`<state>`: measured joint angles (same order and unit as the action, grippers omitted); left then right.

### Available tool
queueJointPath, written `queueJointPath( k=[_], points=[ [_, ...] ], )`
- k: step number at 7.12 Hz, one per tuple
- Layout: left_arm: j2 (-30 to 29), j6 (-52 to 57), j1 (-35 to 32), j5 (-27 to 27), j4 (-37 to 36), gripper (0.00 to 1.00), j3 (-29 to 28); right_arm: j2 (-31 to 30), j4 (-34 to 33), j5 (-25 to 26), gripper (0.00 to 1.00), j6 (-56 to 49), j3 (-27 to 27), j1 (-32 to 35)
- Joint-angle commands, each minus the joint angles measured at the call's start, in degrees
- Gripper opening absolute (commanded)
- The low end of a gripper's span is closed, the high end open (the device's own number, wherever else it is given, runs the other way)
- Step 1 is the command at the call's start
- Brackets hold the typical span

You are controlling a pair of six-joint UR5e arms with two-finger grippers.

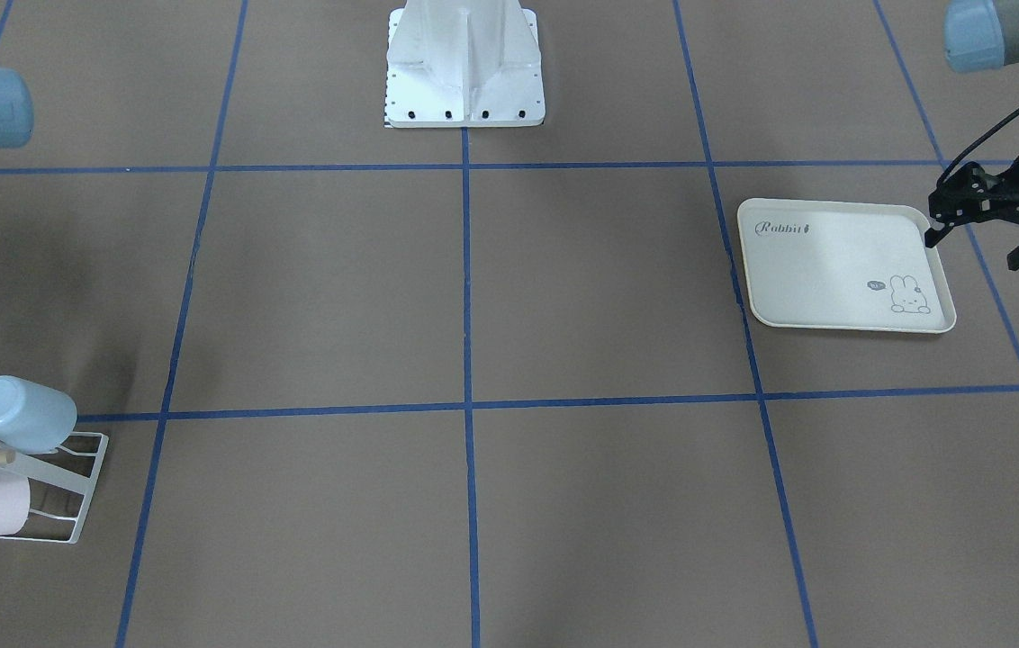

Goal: Transfer IKEA cup to right arm and place on rack

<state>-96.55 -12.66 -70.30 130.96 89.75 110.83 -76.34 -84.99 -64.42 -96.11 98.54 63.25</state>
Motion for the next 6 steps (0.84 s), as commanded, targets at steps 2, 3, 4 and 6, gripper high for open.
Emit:
queueJointPath(
  k=[2,3,4,6],
  points=[
    [0.0,-0.1,0.0,0.0,0.0,1.00,0.2,0.4,13.7,1.1,0.27,-0.5,-9.1,0.0],
    [0.0,-0.1,0.1,0.0,0.0,1.00,0.2,0.7,13.8,1.1,0.27,-0.5,-9.6,-0.1],
    [0.0,-0.2,0.1,0.1,0.0,1.00,0.3,1.4,13.8,2.5,0.27,-0.4,-10.4,-0.6],
    [0.0,-0.4,0.1,0.1,0.0,1.00,0.3,1.7,13.9,5.9,0.27,-0.3,-12.3,-2.2]
  ],
)
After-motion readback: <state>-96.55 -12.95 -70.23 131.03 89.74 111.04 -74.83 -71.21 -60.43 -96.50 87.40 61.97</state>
